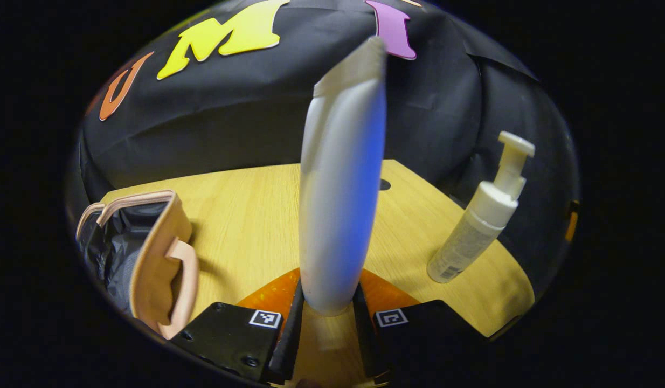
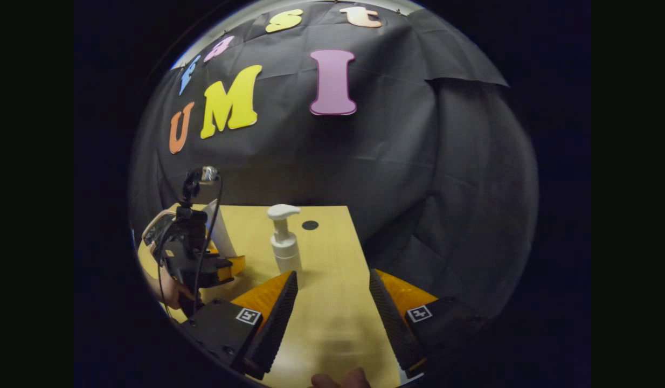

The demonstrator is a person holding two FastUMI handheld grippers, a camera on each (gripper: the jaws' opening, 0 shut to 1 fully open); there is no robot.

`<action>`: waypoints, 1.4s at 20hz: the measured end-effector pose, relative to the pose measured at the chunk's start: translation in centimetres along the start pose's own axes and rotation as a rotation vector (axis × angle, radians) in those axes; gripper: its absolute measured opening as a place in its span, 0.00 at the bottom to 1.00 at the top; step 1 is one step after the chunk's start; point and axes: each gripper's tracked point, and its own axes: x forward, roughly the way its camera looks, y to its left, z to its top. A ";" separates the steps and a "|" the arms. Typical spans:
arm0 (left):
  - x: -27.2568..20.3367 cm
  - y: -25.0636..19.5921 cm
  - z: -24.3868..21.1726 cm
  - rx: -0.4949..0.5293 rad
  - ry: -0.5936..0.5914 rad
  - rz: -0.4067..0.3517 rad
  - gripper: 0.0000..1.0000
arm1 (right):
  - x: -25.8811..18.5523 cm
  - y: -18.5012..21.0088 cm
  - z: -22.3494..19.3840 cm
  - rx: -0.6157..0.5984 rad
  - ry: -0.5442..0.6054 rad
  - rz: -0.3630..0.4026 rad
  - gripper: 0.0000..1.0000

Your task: First open the suitcase, pack the skin care products into it, and then close the suitcase.

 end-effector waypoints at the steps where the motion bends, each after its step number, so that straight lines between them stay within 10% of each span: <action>1: -1.5 0.4 1.0 0.001 -0.015 -0.002 0.49 | 0.8 0.8 -0.2 0.000 -0.003 0.014 0.79; 16: -18.1 12.7 6.1 -0.065 -0.100 0.222 0.49 | 13.6 6.9 -6.0 0.031 0.111 0.028 0.79; 23: -21.2 19.4 3.8 -0.165 -0.035 0.302 0.49 | 15.1 6.8 -7.0 -0.023 0.137 0.017 0.50; 28: -20.1 23.2 2.9 -0.179 -0.003 0.277 0.49 | 13.7 6.8 -6.1 -0.036 0.165 0.028 0.48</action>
